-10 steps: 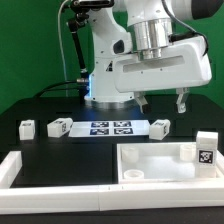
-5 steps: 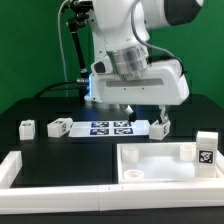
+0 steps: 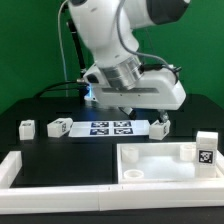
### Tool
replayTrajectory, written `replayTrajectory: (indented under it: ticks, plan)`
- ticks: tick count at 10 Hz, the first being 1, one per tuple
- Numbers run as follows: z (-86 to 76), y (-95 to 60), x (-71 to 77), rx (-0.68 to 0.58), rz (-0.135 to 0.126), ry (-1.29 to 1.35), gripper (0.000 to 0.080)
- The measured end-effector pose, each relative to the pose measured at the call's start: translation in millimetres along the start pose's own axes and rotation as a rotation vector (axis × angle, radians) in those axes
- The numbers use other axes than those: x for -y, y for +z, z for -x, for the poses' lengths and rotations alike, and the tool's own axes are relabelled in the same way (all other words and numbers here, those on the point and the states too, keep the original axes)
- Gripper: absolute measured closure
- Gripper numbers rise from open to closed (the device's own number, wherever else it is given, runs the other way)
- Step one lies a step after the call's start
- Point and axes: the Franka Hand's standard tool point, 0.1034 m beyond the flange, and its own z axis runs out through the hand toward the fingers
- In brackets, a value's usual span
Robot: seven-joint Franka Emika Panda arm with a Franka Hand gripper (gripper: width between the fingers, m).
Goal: Assemble square table
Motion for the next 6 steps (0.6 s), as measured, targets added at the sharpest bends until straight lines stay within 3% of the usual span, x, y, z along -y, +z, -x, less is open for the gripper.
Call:
replayTrajectory:
  ticks: [2,5,6]
  plan:
    - [4.4,16.2,-8.8,0.099,0.004,0.035,0.0150]
    - [3.4,18.3,-14.0,0.150,0.006,0.059,0.0150]
    - [6.1,22.8,-12.0,0.159,-0.024,0.078,0.0150]
